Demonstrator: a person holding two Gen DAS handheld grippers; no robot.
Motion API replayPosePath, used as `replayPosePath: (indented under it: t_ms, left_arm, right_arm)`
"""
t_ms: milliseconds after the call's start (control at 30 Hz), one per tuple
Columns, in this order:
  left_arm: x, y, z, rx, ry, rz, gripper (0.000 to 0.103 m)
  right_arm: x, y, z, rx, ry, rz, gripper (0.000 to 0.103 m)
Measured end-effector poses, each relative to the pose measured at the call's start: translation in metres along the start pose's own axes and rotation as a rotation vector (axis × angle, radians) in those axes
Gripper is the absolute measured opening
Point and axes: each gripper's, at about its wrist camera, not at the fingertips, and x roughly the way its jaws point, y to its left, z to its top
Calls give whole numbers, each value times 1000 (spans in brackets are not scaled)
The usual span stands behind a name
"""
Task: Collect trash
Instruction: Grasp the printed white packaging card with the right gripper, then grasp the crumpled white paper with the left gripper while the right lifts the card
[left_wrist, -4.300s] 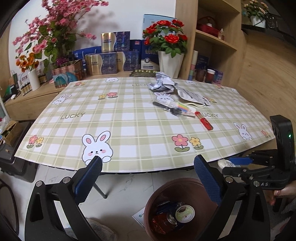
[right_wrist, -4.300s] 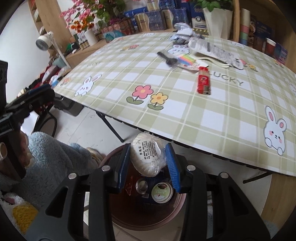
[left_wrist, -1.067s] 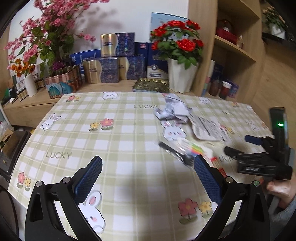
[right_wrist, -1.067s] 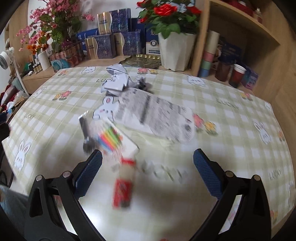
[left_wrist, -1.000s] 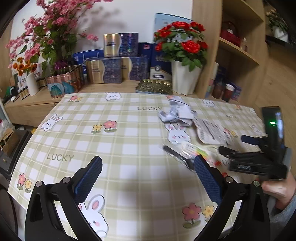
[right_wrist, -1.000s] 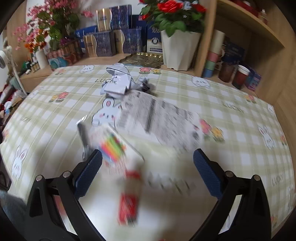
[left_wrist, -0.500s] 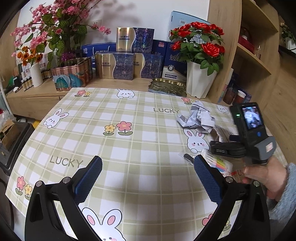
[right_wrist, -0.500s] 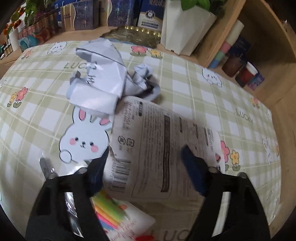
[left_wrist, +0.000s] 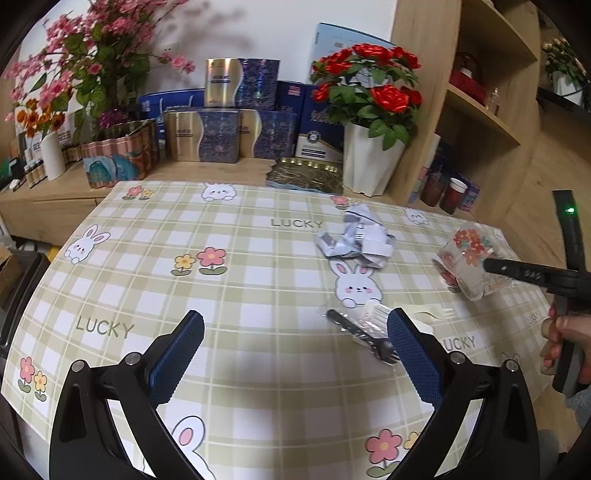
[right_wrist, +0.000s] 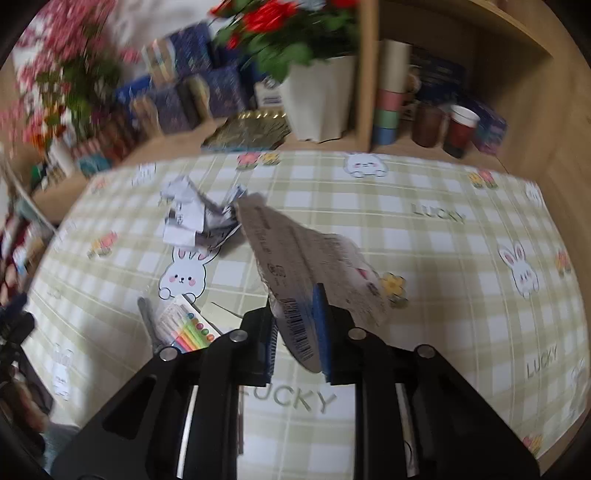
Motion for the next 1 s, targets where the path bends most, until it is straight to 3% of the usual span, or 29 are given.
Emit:
replayPosePath:
  t_ms: [267, 367, 600, 767, 1000]
  left_arm:
    - [-4, -26, 2, 61, 13, -26, 97]
    - [-3, -34, 3, 82, 16, -34, 97]
    - [8, -47, 5, 107, 45, -65, 97]
    - [37, -47, 18, 102, 85, -77, 97]
    - [114, -63, 55, 111, 145, -100, 97]
  right_arm:
    - [-35, -69, -28, 252, -60, 97, 12]
    - [-42, -83, -39, 307, -74, 140, 6]
    - [-49, -101, -52, 388, -115, 187, 6]
    - [-53, -107, -53, 413, -162, 183, 6]
    - [-58, -113, -56, 432, -220, 161, 6]
